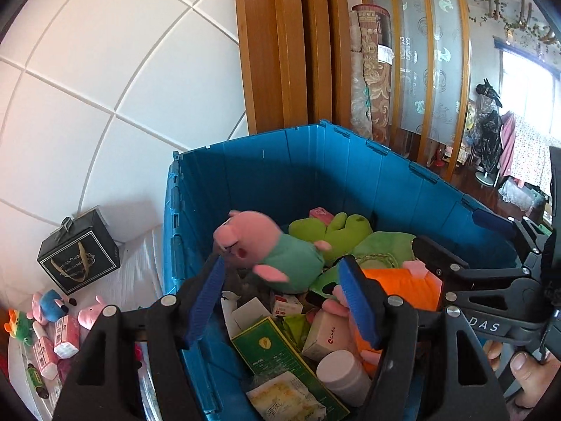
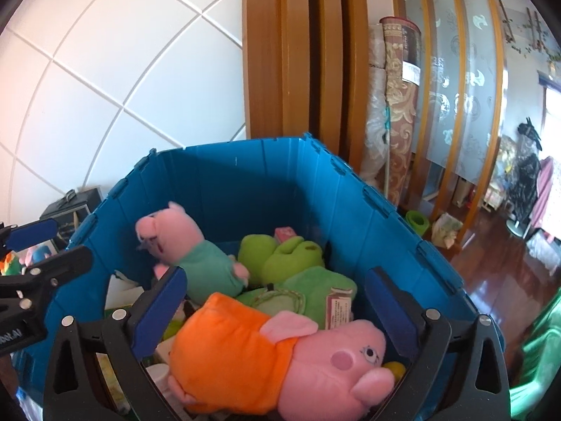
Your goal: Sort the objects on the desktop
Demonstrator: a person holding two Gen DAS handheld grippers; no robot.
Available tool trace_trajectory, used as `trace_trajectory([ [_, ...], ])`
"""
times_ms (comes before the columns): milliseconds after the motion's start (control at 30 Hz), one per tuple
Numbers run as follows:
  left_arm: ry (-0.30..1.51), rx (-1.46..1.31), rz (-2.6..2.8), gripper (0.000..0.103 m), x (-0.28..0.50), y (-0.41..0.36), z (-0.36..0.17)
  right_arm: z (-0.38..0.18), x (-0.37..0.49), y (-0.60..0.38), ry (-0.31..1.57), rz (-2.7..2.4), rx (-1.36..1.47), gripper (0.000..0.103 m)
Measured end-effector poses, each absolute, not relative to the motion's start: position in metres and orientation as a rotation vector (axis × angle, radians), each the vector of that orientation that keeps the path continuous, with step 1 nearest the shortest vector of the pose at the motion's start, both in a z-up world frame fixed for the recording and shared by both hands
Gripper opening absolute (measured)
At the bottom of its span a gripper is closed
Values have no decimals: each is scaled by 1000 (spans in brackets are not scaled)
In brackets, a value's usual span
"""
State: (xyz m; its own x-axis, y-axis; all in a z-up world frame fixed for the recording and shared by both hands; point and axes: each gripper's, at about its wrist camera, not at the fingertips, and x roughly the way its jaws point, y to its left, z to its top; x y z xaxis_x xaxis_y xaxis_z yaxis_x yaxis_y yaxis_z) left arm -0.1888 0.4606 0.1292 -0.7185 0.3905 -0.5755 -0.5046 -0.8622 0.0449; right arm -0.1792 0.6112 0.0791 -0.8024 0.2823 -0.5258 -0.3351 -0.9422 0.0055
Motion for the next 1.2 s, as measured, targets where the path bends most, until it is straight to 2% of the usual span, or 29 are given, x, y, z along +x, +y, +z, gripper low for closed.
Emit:
trace_trajectory([
  [467,169,-673,2613,67,-156,405,137,90,-155,568,86,2739,-723,103],
  [567,187,-680,2608,70,-150,405,136,92,-151,560,65,2719,-729,103],
  [800,91,-770,2541,70,-147,397,129,98,-135,551,14,2681,-739,103],
  [1200,124,-757,2552,70,-136,406,130,96,-126,559,13,2668,-753,103],
])
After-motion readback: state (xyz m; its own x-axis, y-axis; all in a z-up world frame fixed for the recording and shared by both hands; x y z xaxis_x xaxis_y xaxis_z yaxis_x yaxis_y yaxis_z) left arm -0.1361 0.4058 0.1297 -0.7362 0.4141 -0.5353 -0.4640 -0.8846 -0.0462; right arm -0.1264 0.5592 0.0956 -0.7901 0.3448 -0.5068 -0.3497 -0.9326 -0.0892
